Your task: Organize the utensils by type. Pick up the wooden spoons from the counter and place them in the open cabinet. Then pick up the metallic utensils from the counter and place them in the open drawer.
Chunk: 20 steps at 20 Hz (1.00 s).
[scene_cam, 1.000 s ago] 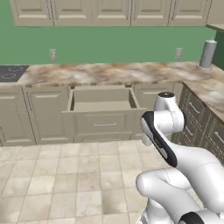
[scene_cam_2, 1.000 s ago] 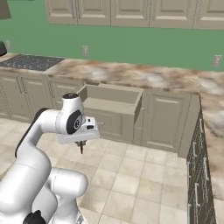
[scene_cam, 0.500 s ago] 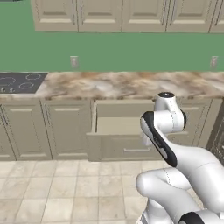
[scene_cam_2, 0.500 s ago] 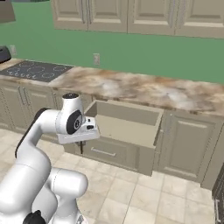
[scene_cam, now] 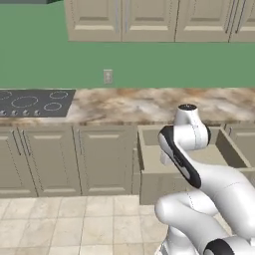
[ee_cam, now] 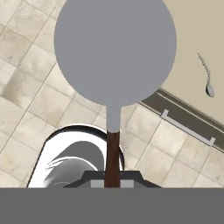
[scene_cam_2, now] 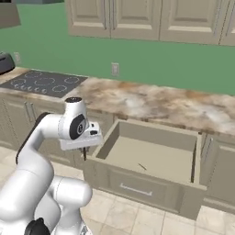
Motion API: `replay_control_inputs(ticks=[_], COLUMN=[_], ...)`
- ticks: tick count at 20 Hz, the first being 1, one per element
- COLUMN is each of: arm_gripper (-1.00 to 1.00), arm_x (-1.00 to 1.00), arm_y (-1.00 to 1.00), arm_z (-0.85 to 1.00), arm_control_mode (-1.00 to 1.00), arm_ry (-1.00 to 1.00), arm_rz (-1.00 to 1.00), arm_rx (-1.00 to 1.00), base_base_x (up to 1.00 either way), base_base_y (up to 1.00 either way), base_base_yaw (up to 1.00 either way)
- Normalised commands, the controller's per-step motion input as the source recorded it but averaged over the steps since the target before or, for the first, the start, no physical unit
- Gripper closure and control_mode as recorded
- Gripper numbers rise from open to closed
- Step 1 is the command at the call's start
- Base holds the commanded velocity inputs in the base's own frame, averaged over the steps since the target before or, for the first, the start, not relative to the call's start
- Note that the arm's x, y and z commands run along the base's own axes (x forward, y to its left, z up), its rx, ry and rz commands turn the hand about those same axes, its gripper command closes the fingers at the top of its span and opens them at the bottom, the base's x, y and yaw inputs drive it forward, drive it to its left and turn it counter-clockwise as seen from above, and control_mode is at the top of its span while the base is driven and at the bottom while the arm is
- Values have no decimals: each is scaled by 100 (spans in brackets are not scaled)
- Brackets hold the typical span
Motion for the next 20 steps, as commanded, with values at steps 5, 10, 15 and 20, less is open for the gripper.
replay_control_inputs(ticks=[5, 10, 15, 20], arm_gripper=[100, 100, 100, 100], arm_x=[0, 0, 0, 0], arm_y=[0, 0, 0, 0], arm_z=[0, 0, 0, 0], arm_control_mode=[100, 100, 100, 100], arm_ry=[0, 0, 0, 0], arm_rz=[0, 0, 0, 0], arm_rx=[0, 0, 0, 0], base_base_x=[12, 21, 38, 38], base_base_y=[81, 76, 58, 55], base_base_yaw=[-39, -42, -60, -64])
